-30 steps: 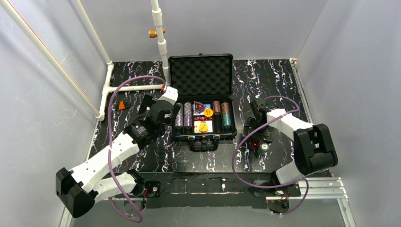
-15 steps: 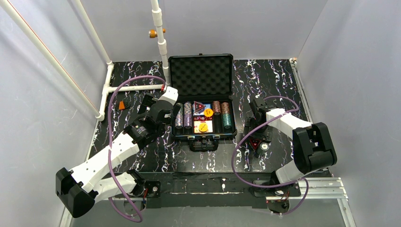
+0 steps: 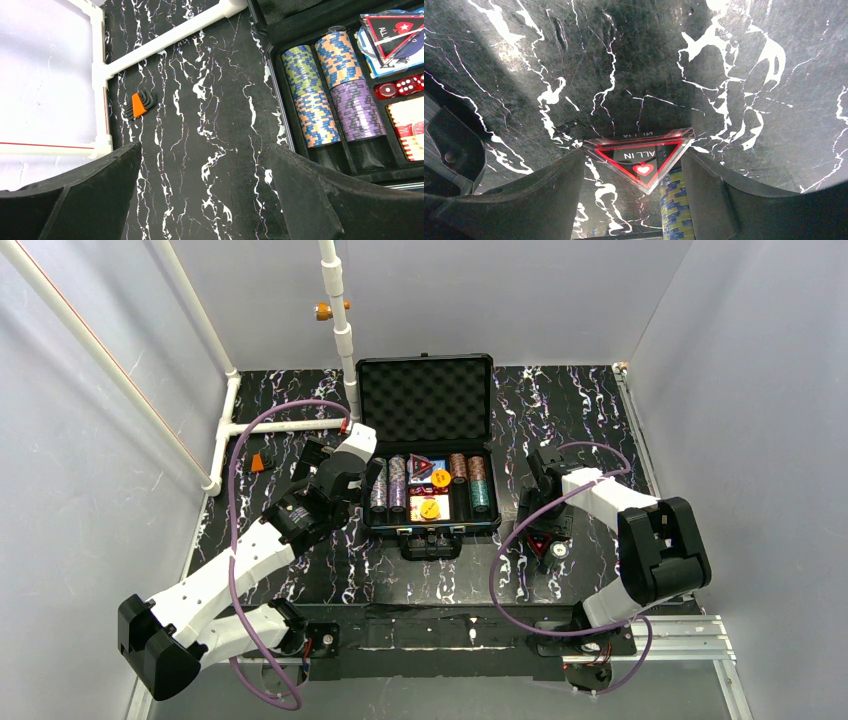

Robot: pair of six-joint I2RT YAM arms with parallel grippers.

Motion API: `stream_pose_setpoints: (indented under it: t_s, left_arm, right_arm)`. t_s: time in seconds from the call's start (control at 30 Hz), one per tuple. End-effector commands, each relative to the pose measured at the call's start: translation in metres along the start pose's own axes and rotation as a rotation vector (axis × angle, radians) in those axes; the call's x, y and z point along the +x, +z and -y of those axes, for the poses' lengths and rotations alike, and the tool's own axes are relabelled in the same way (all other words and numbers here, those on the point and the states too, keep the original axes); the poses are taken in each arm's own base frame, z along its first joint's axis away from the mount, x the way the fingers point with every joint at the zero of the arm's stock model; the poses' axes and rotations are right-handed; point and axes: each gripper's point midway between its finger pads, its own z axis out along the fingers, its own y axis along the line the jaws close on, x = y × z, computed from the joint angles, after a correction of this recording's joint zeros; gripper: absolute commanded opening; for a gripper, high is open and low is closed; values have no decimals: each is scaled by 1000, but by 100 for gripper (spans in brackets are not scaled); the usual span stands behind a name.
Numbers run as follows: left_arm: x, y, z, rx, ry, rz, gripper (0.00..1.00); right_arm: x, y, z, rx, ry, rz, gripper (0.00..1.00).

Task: Pack up texas hold em set

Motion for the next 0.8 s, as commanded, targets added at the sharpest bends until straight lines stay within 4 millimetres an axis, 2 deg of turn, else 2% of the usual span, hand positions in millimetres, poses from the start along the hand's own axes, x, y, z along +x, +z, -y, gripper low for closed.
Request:
stream_pose_setpoints:
  t_s: [0.0,0.33,0.77]
  left_arm:
    - [-2,-5,-6,-9,-20,16,99]
    - [-2,-6,-6,-9,-20,17,99]
    - [-2,-6,-7,-12,-20,19,99]
  right_arm:
    - [-12,7,2,33,5,32,79]
    - [-19,8,0,37,11,42,83]
    - [-7,4,6,42,-7,22,78]
